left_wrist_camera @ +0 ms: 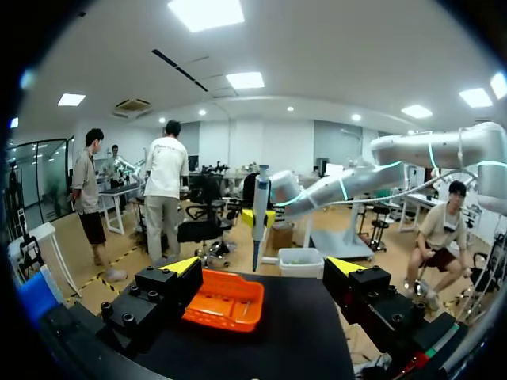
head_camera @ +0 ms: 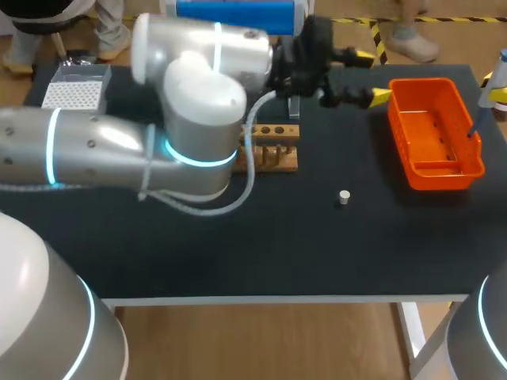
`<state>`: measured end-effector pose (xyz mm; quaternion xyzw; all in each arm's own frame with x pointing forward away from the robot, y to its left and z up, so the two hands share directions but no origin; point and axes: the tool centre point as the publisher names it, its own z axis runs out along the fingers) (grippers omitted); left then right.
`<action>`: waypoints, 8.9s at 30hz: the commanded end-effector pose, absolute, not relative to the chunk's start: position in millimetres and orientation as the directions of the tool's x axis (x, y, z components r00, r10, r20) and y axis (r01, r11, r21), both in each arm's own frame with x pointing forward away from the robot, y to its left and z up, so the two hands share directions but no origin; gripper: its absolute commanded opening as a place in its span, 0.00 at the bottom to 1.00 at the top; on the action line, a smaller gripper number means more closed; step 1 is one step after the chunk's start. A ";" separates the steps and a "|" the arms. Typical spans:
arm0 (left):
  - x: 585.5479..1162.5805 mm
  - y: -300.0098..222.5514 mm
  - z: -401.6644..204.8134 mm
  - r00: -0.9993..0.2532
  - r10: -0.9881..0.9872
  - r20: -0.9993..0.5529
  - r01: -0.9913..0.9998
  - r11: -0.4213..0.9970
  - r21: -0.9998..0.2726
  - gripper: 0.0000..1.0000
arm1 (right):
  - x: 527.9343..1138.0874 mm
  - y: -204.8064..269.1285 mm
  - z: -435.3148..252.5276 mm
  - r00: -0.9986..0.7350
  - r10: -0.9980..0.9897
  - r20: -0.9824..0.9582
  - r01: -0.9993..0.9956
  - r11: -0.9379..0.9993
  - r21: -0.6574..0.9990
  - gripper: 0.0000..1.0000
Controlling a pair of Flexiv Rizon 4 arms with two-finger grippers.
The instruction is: Invert the test tube, pick up the pipette, mount the tip to pipette, aspirate from beaker and dispense into the tube, eject the tip, return the pipette, and cap with the stopper.
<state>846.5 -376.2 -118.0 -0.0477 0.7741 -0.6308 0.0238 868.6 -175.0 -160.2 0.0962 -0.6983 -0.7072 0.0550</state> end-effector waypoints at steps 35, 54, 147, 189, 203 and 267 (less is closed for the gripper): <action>824.3 -255.2 -137.6 -0.977 -0.212 -0.011 0.003 0.039 -0.999 1.00 | 869.0 -175.7 -159.5 -0.975 -0.214 -0.059 -0.057 -0.016 0.998 0.00; 824.3 -255.2 -137.6 -0.977 -0.212 -0.011 0.003 0.039 -0.999 1.00 | 869.0 -175.7 -159.5 -0.975 -0.214 -0.059 -0.057 -0.016 0.998 0.00; 824.3 -255.2 -137.6 -0.977 -0.212 -0.011 0.003 0.039 -0.999 1.00 | 824.0 171.0 -180.3 -0.987 -0.156 -0.032 -0.025 -0.048 0.999 0.00; 824.3 -255.2 -137.6 -0.977 -0.212 -0.011 0.003 0.039 -0.999 0.00 | 839.6 192.7 -178.8 -0.992 -0.118 -0.047 -0.041 -0.052 0.998 0.00; 824.3 -255.2 -137.6 -0.977 -0.212 -0.011 0.003 0.039 -0.999 0.00 | 838.8 175.9 -175.4 -0.991 -0.120 -0.062 -0.059 -0.028 0.998 1.00; 824.3 -255.2 -137.6 -0.977 -0.212 -0.011 0.003 0.039 -0.999 0.00 | 1076.0 139.4 -173.5 -0.979 0.197 -0.057 -0.003 0.265 0.964 1.00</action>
